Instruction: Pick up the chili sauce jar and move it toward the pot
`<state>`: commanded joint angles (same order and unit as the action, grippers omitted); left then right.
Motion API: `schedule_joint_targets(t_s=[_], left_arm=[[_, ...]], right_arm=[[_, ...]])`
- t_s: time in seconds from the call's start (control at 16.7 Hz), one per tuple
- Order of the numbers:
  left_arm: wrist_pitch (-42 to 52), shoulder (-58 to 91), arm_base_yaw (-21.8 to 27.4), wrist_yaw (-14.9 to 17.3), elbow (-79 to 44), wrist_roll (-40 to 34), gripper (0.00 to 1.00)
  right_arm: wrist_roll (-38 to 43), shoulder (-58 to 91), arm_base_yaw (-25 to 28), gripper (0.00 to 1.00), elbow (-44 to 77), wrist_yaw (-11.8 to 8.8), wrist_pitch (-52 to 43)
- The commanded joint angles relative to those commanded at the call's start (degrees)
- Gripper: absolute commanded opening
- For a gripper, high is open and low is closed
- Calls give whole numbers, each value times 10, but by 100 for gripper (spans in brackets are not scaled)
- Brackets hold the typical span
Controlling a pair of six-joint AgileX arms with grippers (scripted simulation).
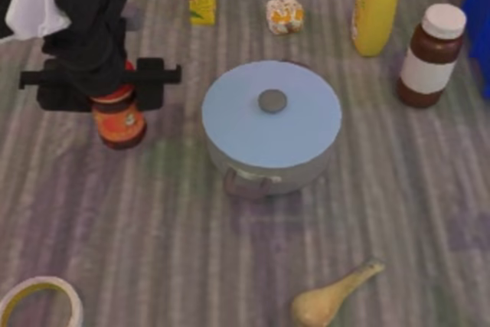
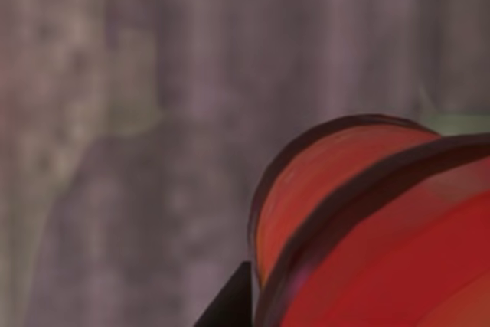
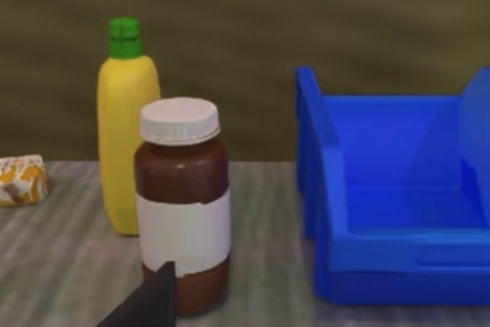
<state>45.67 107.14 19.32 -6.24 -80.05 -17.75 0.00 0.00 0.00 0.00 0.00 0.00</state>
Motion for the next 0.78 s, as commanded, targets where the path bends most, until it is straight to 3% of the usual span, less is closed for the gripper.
schedule_joint_targets(t_s=[0.72,0.78], left_arm=[[-96,56,-7,3,40,7,0],[-96,56,-7,3,40,7,8]], right_arm=[[0,0,0,100,0,0,0],[0,0,0,100,0,0,0]])
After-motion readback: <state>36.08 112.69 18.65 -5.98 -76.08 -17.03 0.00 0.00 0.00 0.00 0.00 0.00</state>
